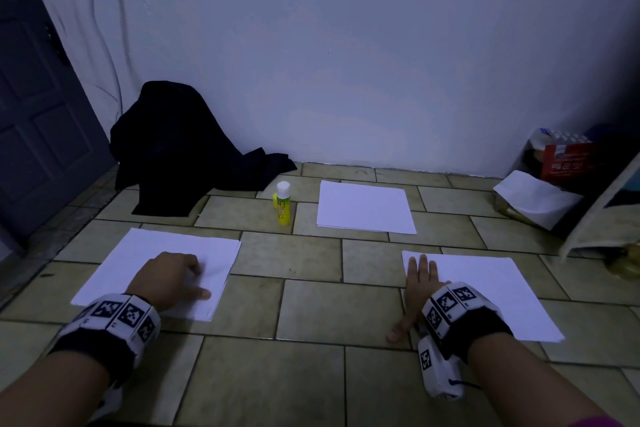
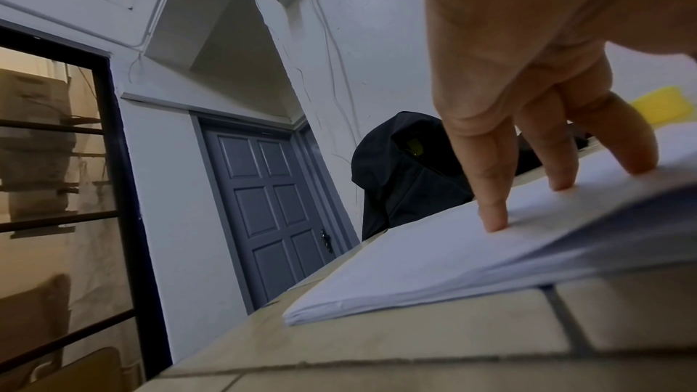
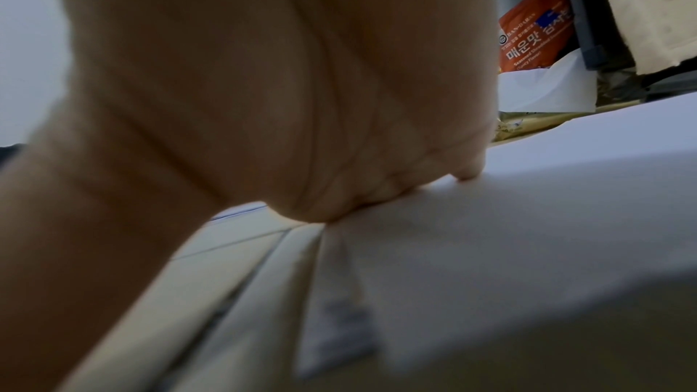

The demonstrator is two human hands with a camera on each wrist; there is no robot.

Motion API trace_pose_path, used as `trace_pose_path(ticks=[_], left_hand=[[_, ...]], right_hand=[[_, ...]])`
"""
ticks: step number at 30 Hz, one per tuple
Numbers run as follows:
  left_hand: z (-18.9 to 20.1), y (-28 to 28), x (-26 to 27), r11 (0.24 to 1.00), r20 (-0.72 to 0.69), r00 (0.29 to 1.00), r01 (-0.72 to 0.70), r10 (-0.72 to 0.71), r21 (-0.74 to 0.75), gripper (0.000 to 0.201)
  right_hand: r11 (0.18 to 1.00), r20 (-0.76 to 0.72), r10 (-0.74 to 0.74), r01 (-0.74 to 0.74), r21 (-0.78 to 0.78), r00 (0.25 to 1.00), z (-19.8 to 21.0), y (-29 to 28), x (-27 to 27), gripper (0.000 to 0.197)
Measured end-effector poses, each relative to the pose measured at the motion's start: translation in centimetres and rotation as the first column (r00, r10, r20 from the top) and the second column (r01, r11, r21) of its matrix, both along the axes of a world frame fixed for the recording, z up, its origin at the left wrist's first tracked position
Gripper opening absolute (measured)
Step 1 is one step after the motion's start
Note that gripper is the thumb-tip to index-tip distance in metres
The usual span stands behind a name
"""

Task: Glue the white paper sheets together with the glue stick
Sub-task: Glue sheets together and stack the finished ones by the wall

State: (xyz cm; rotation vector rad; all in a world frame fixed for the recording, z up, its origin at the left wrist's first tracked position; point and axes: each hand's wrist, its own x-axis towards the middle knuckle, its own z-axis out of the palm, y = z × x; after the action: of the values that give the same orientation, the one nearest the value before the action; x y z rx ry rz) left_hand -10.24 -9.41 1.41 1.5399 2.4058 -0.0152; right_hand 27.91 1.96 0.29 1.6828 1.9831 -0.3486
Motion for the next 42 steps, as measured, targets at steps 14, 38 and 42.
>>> trace_pose_path(ticks=[14, 38, 42], left_hand=[[0.9, 0.2, -0.7, 0.999, -0.002, 1.000, 0.026, -0.026, -0.038, 0.043], [1.7, 0.2, -0.9, 0.965, -0.008, 1.000, 0.031, -0.030, 0.259, 0.037], [0.2, 0.2, -0.8, 1.000, -0.140, 0.990, -0.018, 0.021, 0.024, 0.086]], right_hand=[[1.000, 0.002, 0.001, -0.001, 0.027, 1.000, -0.2, -0.1, 0.0, 0.154], [1.000, 0.015, -0.002, 0.001, 0.017, 1.000, 0.0, -0.1, -0.1, 0.153], [1.000, 0.016, -0.002, 0.001, 0.013, 1.000, -0.2, 0.0, 0.0, 0.153]])
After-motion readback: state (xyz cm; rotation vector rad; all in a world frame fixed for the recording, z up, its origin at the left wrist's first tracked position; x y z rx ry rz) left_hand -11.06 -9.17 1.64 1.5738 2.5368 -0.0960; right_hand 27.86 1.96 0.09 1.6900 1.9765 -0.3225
